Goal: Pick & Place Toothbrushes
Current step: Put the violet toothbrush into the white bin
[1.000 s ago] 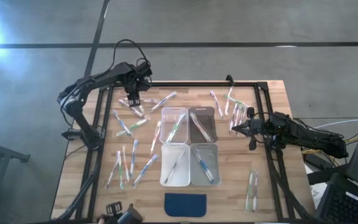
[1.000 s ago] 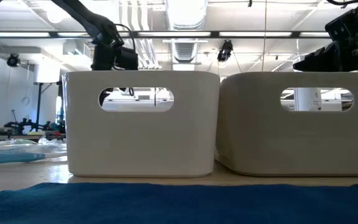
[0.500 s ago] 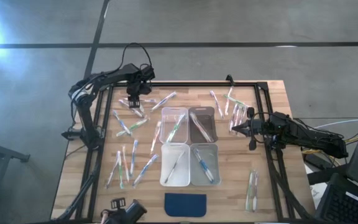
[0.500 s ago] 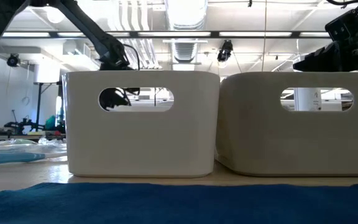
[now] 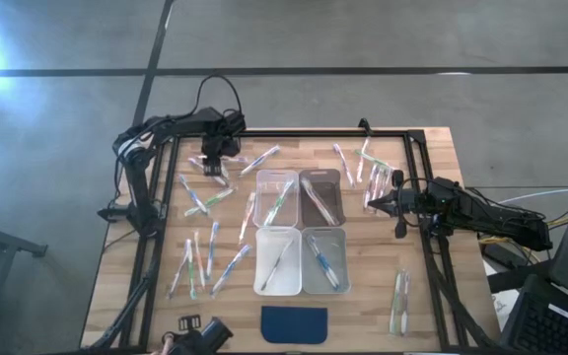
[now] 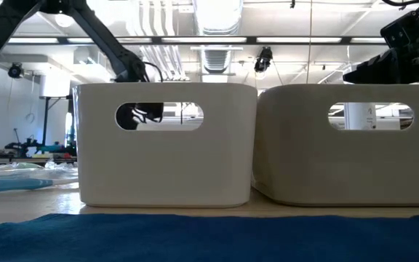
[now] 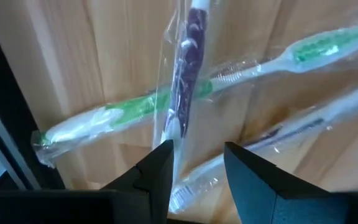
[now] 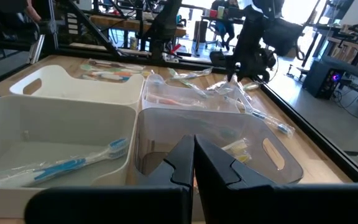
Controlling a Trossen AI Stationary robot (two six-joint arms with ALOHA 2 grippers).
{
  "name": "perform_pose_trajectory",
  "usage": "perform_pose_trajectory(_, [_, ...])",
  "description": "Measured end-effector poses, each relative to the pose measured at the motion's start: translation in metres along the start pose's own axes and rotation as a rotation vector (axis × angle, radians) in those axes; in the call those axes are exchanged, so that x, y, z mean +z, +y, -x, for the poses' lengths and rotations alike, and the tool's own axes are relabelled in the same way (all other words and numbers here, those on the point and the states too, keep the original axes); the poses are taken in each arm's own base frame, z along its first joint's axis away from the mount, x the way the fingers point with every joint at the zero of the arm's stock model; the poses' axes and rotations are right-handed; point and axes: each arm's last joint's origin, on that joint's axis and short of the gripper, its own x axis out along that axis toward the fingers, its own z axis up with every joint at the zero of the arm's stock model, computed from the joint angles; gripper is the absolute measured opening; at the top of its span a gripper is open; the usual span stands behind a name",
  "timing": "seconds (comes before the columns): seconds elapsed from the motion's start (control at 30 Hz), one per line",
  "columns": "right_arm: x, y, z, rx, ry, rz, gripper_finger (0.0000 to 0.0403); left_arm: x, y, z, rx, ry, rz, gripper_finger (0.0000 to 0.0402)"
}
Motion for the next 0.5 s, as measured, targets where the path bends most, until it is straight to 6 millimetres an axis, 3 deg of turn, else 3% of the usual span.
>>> perform_pose_trajectory(0.5, [0.0,0.0,0.0,0.0,0.0,0.0,0.0008,0.002,0.001,-0.016,0.061,-0.042,-0.018,0.0141])
